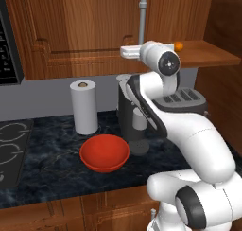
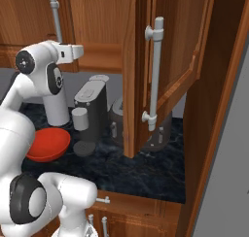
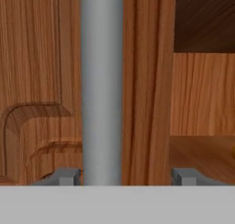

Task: Open the cabinet. Pick the apple and tangerine from the cabinet and place them into the bowl. Then close the cabinet.

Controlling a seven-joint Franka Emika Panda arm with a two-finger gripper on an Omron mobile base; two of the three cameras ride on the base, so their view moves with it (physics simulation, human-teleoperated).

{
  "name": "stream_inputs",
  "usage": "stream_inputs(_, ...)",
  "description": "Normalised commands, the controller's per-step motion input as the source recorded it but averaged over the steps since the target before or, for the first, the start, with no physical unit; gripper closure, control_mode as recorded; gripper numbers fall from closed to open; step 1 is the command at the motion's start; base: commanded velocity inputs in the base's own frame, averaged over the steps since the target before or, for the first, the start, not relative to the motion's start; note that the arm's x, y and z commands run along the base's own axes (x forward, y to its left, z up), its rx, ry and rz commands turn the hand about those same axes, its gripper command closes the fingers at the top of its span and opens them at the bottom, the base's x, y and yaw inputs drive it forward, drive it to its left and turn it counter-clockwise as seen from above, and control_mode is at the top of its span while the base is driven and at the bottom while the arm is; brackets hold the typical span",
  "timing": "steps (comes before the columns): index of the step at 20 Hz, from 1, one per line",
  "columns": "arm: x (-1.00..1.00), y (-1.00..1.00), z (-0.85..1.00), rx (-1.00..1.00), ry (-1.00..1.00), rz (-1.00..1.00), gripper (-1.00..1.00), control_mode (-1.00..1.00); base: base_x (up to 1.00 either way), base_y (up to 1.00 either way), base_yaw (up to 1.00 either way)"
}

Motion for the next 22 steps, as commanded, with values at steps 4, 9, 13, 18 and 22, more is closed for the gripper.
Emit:
stream_inputs(4, 0.0, 0.0, 0.0, 0.0, 0.0, 0.0, 1.0, -1.0, 0.0, 0.0, 0.0)
stream_inputs(9, -0.01, 0.03, 0.0, 0.0, 0.0, 0.0, 1.0, -1.0, 0.0, 0.0, 0.0)
stream_inputs(13, -0.31, 0.31, 0.0, 0.0, -0.01, 0.0, 1.0, -1.0, 0.0, 0.0, 0.0)
stream_inputs(18, -0.52, 0.59, 0.0, 0.0, 0.0, -0.04, 1.0, -1.0, 0.0, 0.0, 0.0)
stream_inputs(22, -0.47, 0.74, 0.0, -0.01, 0.0, -0.06, 1.0, -1.0, 0.0, 0.0, 0.0)
